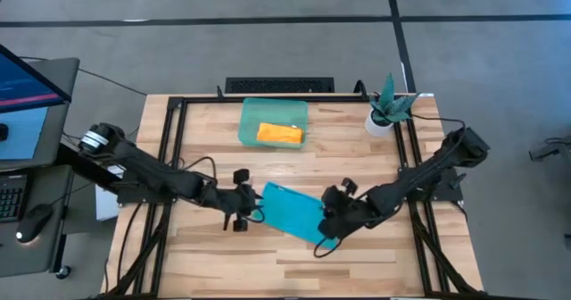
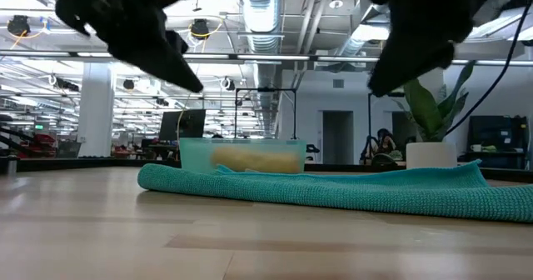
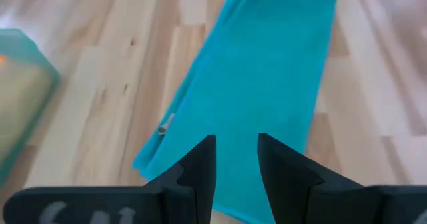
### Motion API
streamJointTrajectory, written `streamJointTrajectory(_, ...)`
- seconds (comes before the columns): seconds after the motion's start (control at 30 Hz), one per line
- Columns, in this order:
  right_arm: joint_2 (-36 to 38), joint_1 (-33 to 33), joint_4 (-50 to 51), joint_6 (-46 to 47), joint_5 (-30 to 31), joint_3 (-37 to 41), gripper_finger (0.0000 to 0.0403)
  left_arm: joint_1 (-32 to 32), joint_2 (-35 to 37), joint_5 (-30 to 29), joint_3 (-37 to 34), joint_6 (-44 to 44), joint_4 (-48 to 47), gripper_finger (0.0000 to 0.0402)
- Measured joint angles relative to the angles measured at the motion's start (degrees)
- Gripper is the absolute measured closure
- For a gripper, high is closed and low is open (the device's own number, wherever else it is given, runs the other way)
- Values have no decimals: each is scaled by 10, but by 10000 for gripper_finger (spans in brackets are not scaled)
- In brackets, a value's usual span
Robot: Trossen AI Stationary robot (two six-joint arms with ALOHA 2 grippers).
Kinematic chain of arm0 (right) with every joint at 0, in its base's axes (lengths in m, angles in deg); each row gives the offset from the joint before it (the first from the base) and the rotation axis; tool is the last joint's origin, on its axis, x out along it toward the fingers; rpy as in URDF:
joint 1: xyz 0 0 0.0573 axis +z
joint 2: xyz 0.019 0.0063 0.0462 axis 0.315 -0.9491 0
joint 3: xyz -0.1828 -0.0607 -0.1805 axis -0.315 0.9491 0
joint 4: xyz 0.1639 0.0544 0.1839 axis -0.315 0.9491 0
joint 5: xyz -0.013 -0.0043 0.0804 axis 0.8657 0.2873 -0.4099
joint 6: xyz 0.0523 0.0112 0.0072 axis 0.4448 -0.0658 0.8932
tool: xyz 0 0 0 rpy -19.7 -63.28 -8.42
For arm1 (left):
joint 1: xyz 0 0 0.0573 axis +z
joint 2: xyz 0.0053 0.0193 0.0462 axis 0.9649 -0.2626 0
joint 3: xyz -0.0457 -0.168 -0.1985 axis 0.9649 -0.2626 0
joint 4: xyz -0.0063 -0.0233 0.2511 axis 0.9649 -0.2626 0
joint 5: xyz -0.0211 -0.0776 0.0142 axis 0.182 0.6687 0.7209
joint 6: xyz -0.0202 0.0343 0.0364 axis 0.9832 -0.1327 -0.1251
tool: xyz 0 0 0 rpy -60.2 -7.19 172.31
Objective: Roll microfiber towels into tight, uniform cylinder then place into a basket
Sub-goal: Roll the blue microfiber towel
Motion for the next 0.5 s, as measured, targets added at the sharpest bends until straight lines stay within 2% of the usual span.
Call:
streamJointTrajectory(0.17, -29, -30, -77, -83, -71, 3, 271, 27, -39, 31, 0, -9, 9, 299)
streamJointTrajectory(0.3, -46, -54, -84, -98, -130, 3, 271, 51, -64, 79, 0, -5, 29, 299)
streamJointTrajectory(0.5, -51, -68, -79, -97, -144, 3, 271, 79, -115, 165, 0, -5, 76, 299)
